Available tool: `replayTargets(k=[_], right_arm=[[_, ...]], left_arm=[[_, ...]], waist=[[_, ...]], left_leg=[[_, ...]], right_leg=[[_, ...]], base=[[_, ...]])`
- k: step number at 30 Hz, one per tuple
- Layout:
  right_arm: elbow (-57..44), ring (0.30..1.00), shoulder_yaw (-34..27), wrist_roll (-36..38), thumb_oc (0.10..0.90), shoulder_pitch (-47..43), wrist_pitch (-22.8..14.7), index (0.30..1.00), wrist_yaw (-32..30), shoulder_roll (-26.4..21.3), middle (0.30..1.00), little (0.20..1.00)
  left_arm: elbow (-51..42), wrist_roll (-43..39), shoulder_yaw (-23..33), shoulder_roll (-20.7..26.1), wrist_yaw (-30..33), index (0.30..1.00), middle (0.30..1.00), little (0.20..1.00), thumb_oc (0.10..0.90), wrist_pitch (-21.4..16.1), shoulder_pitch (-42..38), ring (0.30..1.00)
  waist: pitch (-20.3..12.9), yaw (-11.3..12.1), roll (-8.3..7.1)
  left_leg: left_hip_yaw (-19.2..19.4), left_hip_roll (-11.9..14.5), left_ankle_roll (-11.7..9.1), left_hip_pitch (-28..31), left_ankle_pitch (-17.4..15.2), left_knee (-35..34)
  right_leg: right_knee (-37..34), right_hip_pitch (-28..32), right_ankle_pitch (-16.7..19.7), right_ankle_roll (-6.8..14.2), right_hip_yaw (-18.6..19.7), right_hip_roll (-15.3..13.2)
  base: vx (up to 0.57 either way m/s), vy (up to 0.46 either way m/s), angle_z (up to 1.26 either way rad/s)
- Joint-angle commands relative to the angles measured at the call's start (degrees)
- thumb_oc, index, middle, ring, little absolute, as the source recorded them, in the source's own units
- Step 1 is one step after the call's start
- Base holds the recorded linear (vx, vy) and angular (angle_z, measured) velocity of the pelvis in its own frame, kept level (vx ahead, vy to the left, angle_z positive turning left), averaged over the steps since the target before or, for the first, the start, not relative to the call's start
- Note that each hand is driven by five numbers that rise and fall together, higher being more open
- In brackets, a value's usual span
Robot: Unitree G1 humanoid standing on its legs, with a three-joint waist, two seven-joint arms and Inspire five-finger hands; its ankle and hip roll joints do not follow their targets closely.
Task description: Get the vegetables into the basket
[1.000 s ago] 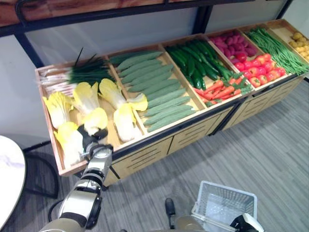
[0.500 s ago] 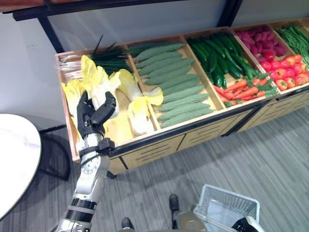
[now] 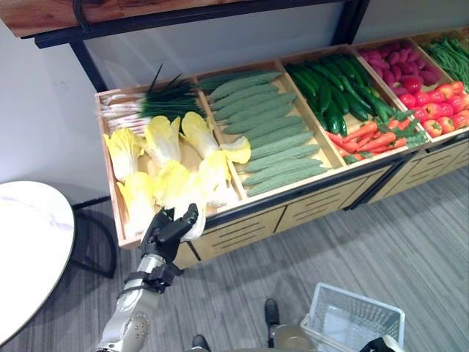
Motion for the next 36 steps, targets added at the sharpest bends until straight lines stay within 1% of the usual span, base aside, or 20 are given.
replayTargets(k=[1,5,7,9,10,11,12,13,16,18,23,26,28,30,31,32,33,34,35,36], right_arm=[[-0.5,0.300,-0.9,2.7,0.400,-2.2,-1.6,0.300,-0.9,-2.1,0.300,0.300],[-2.2,0.300,-1.1,2.5,0.400,-1.6,-1.1,0.300,-0.6,-2.2,0.300,0.300],[-2.5,0.300,-0.9,2.8,0.400,-2.2,-0.7,0.300,-0.6,-1.7,0.300,0.300],[-3.1,0.300,-0.2,3.2,0.400,-2.2,-0.6,0.300,-0.4,-0.6,0.300,0.300],[-2.7,0.300,-0.3,2.9,0.400,-2.4,-0.5,0.300,-0.4,-0.5,0.300,0.300],[-2.1,0.300,0.0,2.7,0.400,-2.8,-0.2,0.300,-0.6,-0.4,0.300,0.300],[-2.1,0.300,0.0,2.7,0.400,-2.9,-0.3,0.300,-0.6,-0.4,0.300,0.300],[-1.3,0.300,-0.2,2.5,0.400,-3.3,0.0,0.300,-0.8,-0.3,0.300,0.300],[0.0,0.300,-0.1,2.0,0.400,-2.8,0.0,0.300,-0.9,-0.1,0.300,0.300],[1.0,0.300,-0.6,2.4,0.400,-2.5,-0.1,0.300,-0.9,0.2,0.300,0.300],[1.2,0.300,-1.2,3.1,0.400,-1.8,-0.4,0.300,-1.3,0.2,0.300,0.300],[0.2,0.300,-1.6,3.5,0.400,-1.5,-0.6,0.300,-1.6,-0.1,0.300,0.300],[-0.6,0.300,-2.2,4.0,0.400,-1.3,-0.8,0.300,-2.0,-1.3,0.300,0.300],[-0.6,0.300,-2.5,4.5,0.400,-1.1,-0.8,0.300,-2.2,-1.6,0.300,0.300],[-0.7,0.300,-2.6,5.4,0.400,-0.7,-1.3,0.300,-2.3,-2.2,0.300,0.300],[-0.7,0.300,-2.7,5.4,0.400,-0.7,-1.3,0.300,-2.3,-2.2,0.300,0.300],[-0.5,0.300,-2.5,5.6,0.400,-0.9,-1.3,0.300,-2.4,-2.8,0.300,0.300],[-0.1,0.300,-2.2,5.7,0.400,-1.7,-1.0,0.300,-2.2,-3.7,0.300,0.300],[-0.1,0.300,-1.6,6.3,0.400,-2.7,-1.2,0.300,-2.3,-4.4,0.300,0.300],[-0.1,0.300,-1.6,6.3,0.400,-2.7,-1.2,0.300,-2.3,-4.4,0.300,0.300]], left_arm=[[-6.4,-1.1,-1.0,2.6,-4.7,0.300,0.300,0.300,0.400,-4.8,-9.0,0.300],[-5.2,0.1,-4.1,2.5,-4.4,0.300,0.300,0.300,0.400,-5.1,-13.0,0.300],[-4.8,1.6,-4.8,2.9,-3.9,0.300,0.300,0.300,0.400,-5.3,-14.6,0.300],[-4.6,2.4,-4.7,3.7,-3.7,0.300,0.300,0.300,0.400,-5.4,-15.5,0.300],[-5.1,3.0,-3.7,4.0,-3.4,0.300,0.300,0.300,0.400,-5.3,-14.9,0.300],[-5.4,3.2,-2.8,3.8,-3.4,0.300,0.300,0.300,0.400,-5.1,-14.4,0.300],[-5.5,3.2,-2.8,3.8,-3.4,0.300,0.300,0.300,0.400,-5.1,-14.4,0.300],[-6.0,3.3,-1.7,3.4,-3.1,0.300,0.300,0.300,0.400,-5.0,-13.5,0.300],[-7.3,3.7,-1.0,3.3,-4.1,0.300,0.300,0.300,0.400,-4.0,-11.3,0.300],[-7.6,4.0,-0.6,3.4,-5.0,0.300,0.300,0.300,0.400,-4.0,-10.7,0.300],[-7.7,3.7,-1.5,2.9,-5.3,0.300,0.300,0.300,0.400,-4.1,-10.9,0.300],[-8.1,2.9,-2.0,2.8,-5.4,0.300,0.300,0.300,0.400,-4.1,-11.0,0.300],[-8.7,1.7,-3.8,2.4,-5.9,0.300,0.300,0.300,0.400,-4.0,-12.2,0.300],[-8.5,1.1,-4.8,2.3,-5.8,0.300,0.300,0.300,0.400,-4.1,-13.6,0.300],[-8.8,1.6,-5.9,2.9,-5.8,0.300,0.300,0.300,0.400,-4.5,-15.0,0.300],[-8.7,1.6,-6.0,2.9,-5.8,0.300,0.300,0.300,0.400,-4.5,-15.1,0.300],[-8.9,1.5,-6.2,2.9,-6.1,0.300,0.300,0.300,0.400,-4.7,-15.4,0.300],[-9.3,2.2,-6.7,3.0,-5.8,0.300,0.300,0.300,0.400,-5.0,-15.2,0.300],[-9.6,3.2,-6.7,2.6,-5.4,0.300,0.300,0.300,0.400,-5.4,-14.9,0.300],[-9.6,3.2,-6.6,2.6,-5.4,0.300,0.300,0.300,0.400,-5.4,-14.9,0.300]], waist=[[1.0,-1.0,-5.15],[2.5,-3.2,-6.19],[3.1,-4.0,-5.89],[3.6,-3.9,-5.82],[4.2,-1.8,-4.87],[4.1,-0.6,-4.58],[4.3,-0.7,-4.61],[4.1,0.3,-4.39],[2.8,0.3,-4.96],[2.0,0.4,-5.22],[1.5,-0.7,-4.67],[1.6,-1.7,-4.15],[2.7,-3.2,-2.91],[3.3,-3.7,-2.54],[4.4,-2.9,-2.05],[4.4,-3.0,-1.90],[4.9,-2.5,-1.78],[4.8,-1.5,-1.78],[4.7,0.2,-2.02],[4.6,0.2,-2.07]], left_leg=[[-3.8,-0.1,-0.7,-3.8,-3.4,8.0],[-1.4,-2.6,0.6,-4.3,-4.4,7.5],[1.2,-2.1,0.9,-4.1,-4.3,6.8],[4.2,-1.3,1.5,-3.8,-4.4,6.5],[7.5,-0.1,1.6,-2.6,-5.5,6.2],[9.4,0.1,1.9,-2.4,-5.0,5.7],[9.3,0.0,1.9,-2.2,-5.1,5.6],[12.6,0.5,2.5,-2.2,-4.2,5.2],[15.7,0.4,1.7,-1.0,-3.2,3.4],[18.1,0.5,1.4,0.0,-3.7,4.3],[19.0,1.6,0.1,0.4,-3.4,5.6],[19.7,3.3,-1.1,0.4,-2.4,6.5],[20.5,6.5,-2.9,-0.1,-2.1,11.3],[19.9,8.7,-4.3,-1.0,-1.0,15.5],[14.5,13.6,-9.2,-4.5,8.2,26.5],[14.2,14.1,-9.3,-4.9,8.2,27.0],[9.8,13.5,-9.1,-5.9,8.8,28.3],[3.5,9.8,-6.6,-7.7,8.3,27.2],[-6.9,2.2,-3.8,-11.4,3.3,23.1],[-6.9,2.0,-3.7,-11.5,3.4,22.9]], right_leg=[[7.3,-1.7,-3.0,6.0,1.7,-7.0],[7.8,-5.9,4.6,8.9,4.8,-9.0],[7.1,-8.2,8.0,9.2,3.8,-9.7],[8.7,-9.0,5.8,8.6,0.3,-10.1],[14.1,-7.7,1.1,7.9,-10.5,-12.6],[16.5,-6.6,0.0,7.2,-15.1,-14.0],[16.8,-6.5,-0.3,7.2,-15.1,-14.1],[20.9,-5.3,-1.1,6.6,-20.2,-15.6],[21.1,-4.6,-3.1,6.5,-18.5,-12.9],[17.0,-3.2,-3.4,6.2,-21.3,-12.0],[12.3,-1.0,-5.2,5.3,-21.1,-9.6],[11.2,-0.4,-6.2,4.5,-20.6,-8.1],[13.0,-0.6,-9.1,3.0,-19.1,-7.0],[14.6,-0.7,-10.9,1.7,-17.9,-6.3],[13.2,1.6,-13.3,-1.6,-15.0,-2.6],[13.2,1.6,-13.4,-1.8,-15.2,-2.3],[13.1,1.8,-13.9,-2.3,-13.9,-1.6],[12.7,1.1,-13.1,-2.7,-12.4,-1.8],[12.5,0.7,-12.1,-1.5,-8.1,-1.9],[12.5,0.6,-12.0,-1.5,-8.1,-2.0]], base=[[-0.13,0.176,-0.03],[-0.12,0.178,-0.13],[-0.14,0.140,-0.51],[-0.12,0.195,-0.89],[-0.15,0.286,-1.43],[-0.12,0.248,-1.60],[-0.17,0.155,-1.93],[-0.14,0.074,-1.69],[-0.04,-0.011,-1.20],[0.06,-0.117,-0.65],[0.05,-0.134,-0.37],[0.04,-0.193,-0.17],[0.10,-0.341,-0.06],[0.15,-0.318,-0.22],[0.18,-0.342,-0.31],[0.19,-0.303,-0.21],[-0.01,0.006,-0.28],[0.08,0.051,-0.85],[0.06,0.066,-0.97],[0.21,0.088,-1.58]])
